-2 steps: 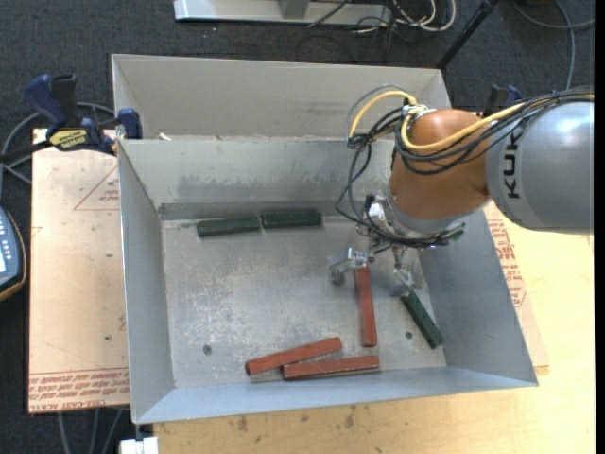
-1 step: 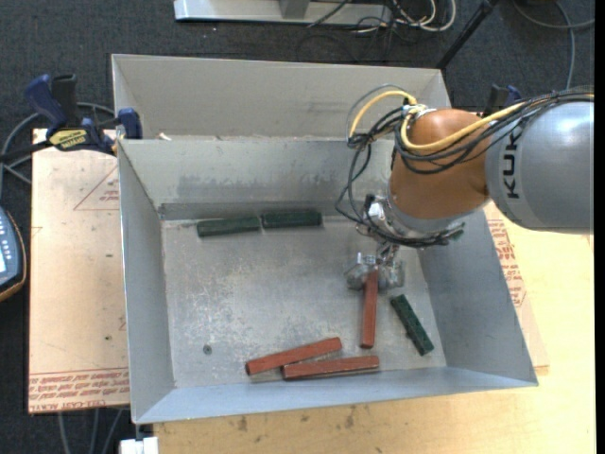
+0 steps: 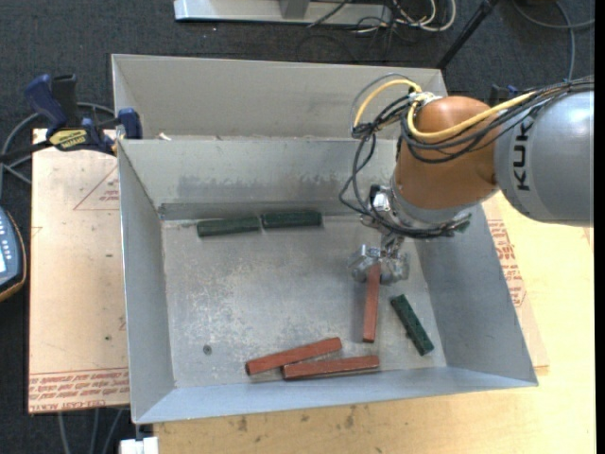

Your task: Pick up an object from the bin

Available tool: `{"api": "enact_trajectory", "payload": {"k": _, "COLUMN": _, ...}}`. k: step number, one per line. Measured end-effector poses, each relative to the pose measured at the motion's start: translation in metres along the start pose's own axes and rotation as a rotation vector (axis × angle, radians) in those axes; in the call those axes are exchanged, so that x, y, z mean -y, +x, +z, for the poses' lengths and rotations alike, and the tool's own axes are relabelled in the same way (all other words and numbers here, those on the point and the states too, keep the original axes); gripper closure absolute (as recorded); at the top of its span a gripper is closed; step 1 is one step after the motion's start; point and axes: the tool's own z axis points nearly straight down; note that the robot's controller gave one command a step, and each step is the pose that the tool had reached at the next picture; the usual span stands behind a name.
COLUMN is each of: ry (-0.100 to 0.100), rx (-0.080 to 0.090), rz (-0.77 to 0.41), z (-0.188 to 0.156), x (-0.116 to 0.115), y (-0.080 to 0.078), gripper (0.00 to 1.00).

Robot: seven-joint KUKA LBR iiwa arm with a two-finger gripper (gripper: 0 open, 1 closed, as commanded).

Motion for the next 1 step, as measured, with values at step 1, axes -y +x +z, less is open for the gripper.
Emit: {"api": "enact_trajectory", "payload": {"k": 1, "ry": 0.006, "rx": 0.001, "rz": 0.004, "z": -0.0761, "x": 0.0021, "y": -0.0019, "gripper": 1.0}}
